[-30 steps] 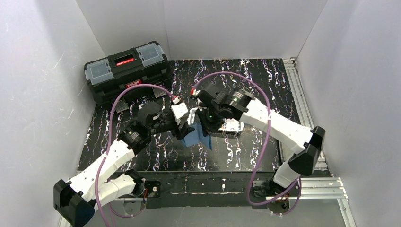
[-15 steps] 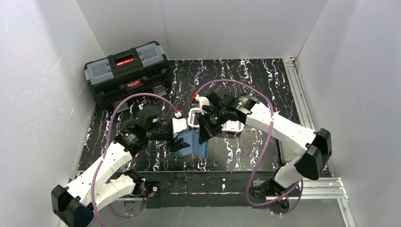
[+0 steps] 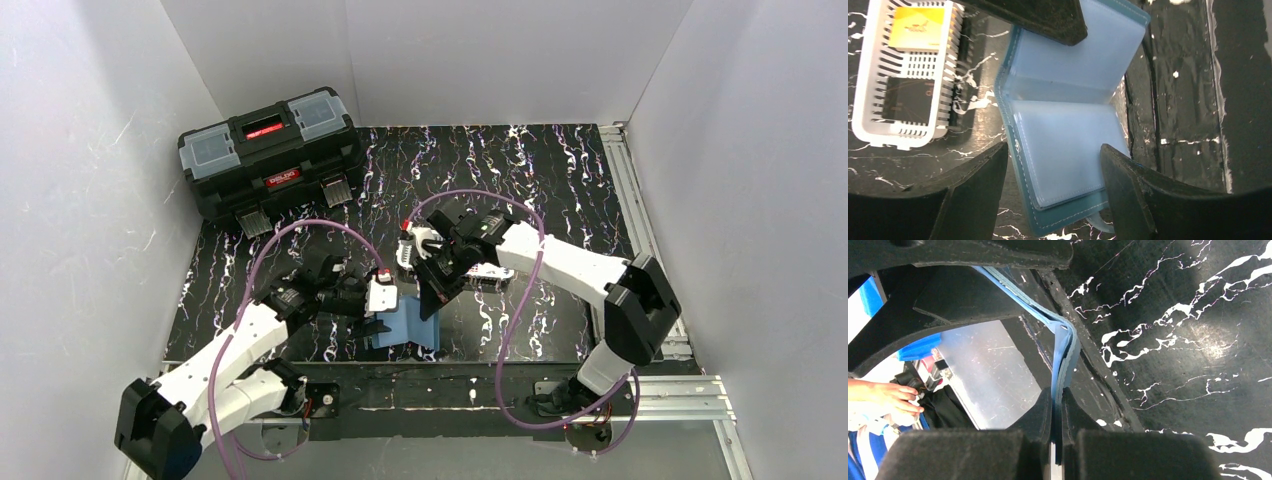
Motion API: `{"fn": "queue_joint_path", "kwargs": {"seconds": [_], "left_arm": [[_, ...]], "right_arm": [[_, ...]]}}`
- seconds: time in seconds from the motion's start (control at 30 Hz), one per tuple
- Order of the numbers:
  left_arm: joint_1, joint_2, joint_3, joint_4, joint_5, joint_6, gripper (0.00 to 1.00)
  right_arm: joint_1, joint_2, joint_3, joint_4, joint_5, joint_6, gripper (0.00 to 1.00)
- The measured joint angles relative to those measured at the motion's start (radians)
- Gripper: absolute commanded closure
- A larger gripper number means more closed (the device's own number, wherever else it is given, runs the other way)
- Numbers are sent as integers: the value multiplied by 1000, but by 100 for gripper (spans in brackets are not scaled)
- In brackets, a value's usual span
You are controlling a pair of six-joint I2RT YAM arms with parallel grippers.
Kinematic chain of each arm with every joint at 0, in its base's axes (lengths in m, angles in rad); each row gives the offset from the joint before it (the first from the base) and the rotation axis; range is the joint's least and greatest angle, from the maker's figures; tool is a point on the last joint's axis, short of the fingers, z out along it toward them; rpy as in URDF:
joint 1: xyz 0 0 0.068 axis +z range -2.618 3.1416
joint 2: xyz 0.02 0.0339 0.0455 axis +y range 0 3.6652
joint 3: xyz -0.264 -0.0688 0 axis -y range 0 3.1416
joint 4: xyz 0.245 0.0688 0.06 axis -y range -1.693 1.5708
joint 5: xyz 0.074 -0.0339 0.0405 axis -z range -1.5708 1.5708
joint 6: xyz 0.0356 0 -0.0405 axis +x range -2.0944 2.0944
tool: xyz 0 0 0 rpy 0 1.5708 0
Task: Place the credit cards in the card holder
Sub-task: Place the card holder at the corner of the board.
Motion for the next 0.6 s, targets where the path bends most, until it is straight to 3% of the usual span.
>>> {"fn": "queue_joint_path", "kwargs": {"seconds": [0.6], "left_arm": [[0, 112, -190, 213, -32, 226, 30]], "right_arm": [[-33, 130, -124, 178, -32, -31, 99]]}}
